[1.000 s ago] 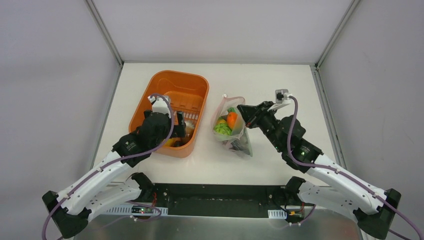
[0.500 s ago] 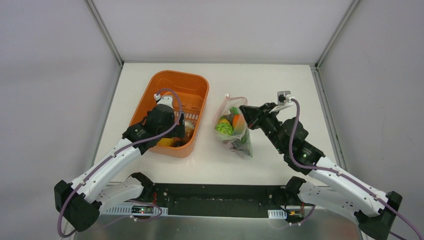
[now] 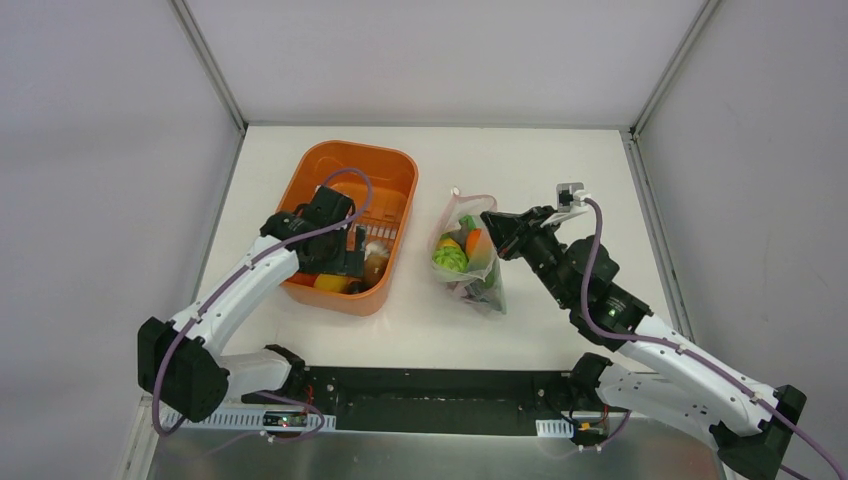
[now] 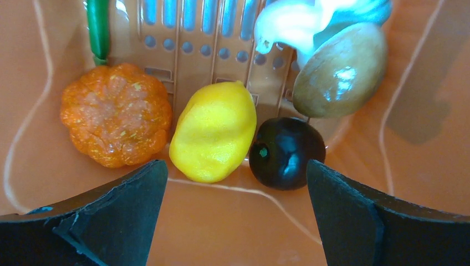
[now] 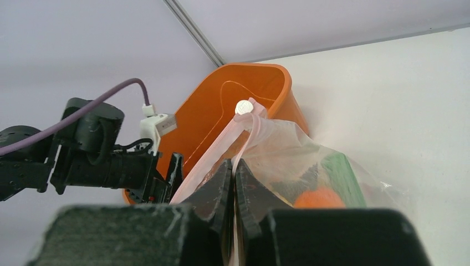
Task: Place the food in the zip-top bag and seal the zipper
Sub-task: Pick up the fake fruit from the bin.
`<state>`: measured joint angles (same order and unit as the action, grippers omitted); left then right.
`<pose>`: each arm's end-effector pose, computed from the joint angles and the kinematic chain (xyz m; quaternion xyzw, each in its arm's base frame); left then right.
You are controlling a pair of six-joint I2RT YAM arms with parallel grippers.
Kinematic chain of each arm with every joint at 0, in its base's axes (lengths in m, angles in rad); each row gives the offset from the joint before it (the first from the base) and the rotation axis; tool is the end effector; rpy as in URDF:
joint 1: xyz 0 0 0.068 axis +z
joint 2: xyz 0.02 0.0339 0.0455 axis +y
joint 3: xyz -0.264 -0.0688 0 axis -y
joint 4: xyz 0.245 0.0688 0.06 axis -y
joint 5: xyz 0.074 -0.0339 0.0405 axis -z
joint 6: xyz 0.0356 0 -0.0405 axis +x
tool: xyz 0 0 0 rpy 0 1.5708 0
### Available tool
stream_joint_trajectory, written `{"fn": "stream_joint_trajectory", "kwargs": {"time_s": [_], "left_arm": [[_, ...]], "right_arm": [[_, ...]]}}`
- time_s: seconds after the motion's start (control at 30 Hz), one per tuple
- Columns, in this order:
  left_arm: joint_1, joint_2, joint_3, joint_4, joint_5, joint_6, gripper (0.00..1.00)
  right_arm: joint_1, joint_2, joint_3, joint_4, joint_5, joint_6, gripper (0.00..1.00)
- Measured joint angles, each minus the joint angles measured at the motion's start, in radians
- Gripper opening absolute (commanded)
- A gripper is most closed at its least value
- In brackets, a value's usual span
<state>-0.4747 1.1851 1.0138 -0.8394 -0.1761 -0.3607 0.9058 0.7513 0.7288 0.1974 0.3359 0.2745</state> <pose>0.2076 -0.0997 0.2831 0.0303 0.9571 -0.0344 0.2859 0.1199 0.1339 0.3669 -0.0749 0.6421 0.3311 0.6874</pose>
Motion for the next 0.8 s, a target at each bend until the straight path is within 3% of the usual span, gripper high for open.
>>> {"fn": "stream_joint_trajectory", "kwargs": {"time_s": [0.23,0.63,0.73,0.8], "left_arm": [[0.047,0.125,0.011,-0.043,0.093,0.076,0.99],[0.084,0.357,0.085,-0.051,0.119,0.166,0.82],[0.084,0.359,0.089,-0.051,0.116,0.173,0.71],[0.084,0.354,0.087,-0.051,0.116,0.18,0.53]], "right_arm": [[0.0,0.002,0.0,0.0,0.0,0.0,0.08],[0.0,0.023,0.0,0.002,0.0,-0.004,0.09],[0.0,0.034,0.0,0.002,0.0,-0.004,0.09],[0.0,0.042,0.0,0.007,0.0,-0.005,0.09]]}}
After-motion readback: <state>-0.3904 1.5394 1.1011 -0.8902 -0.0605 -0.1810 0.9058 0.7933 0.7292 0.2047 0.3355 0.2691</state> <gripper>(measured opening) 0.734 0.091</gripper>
